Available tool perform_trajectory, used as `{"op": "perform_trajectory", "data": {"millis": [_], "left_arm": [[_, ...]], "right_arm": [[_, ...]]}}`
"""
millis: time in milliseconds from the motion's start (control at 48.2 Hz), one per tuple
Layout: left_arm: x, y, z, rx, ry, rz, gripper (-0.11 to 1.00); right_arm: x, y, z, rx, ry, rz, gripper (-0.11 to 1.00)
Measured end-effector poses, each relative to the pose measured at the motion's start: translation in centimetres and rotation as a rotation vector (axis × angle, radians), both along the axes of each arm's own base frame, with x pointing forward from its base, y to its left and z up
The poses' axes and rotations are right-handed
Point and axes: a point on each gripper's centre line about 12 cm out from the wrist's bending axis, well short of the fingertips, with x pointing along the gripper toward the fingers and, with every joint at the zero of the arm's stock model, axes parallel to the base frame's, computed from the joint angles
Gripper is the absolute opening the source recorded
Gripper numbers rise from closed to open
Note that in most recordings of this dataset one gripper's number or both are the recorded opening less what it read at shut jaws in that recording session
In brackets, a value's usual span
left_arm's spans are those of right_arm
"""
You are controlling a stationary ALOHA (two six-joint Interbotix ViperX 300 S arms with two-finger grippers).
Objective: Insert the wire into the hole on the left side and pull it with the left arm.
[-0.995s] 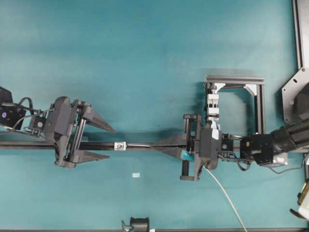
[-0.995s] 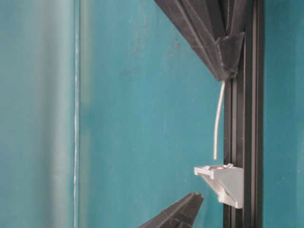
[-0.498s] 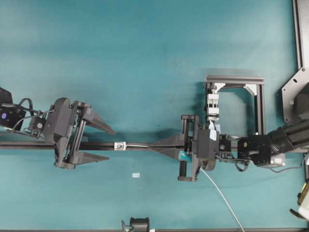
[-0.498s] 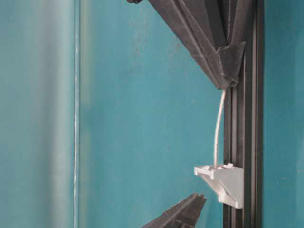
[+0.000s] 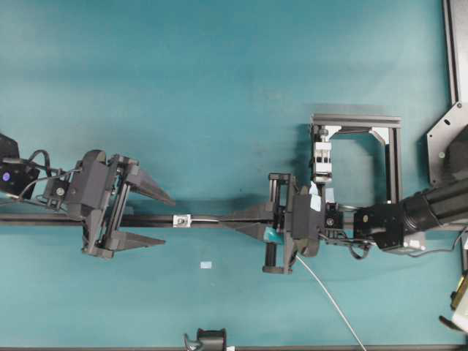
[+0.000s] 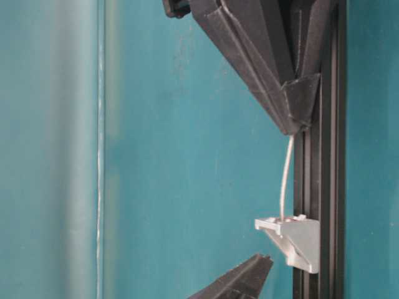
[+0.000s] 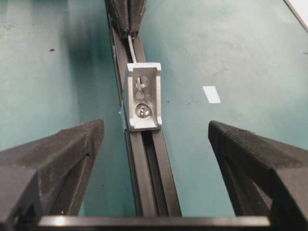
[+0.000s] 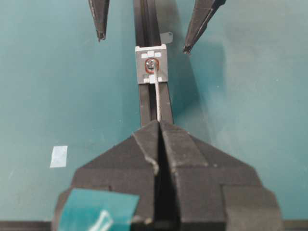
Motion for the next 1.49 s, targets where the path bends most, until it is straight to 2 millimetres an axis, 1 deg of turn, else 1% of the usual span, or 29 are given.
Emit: {"op": "perform_trajectory", "data": {"millis": [1161,1493], "left_arm": [[0.1,-0.4,0.1,-0.002,-0.006,-0.011,0.72],[0.1,-0.4,0.1,-0.002,-0.006,-0.011,0.72]], "right_arm": [[3.1,-0.4,0.3,-0.035,0.005,0.007,0.01],[3.5,-0.6,0.3,-0.038,0.010,0.016,0.01]]}}
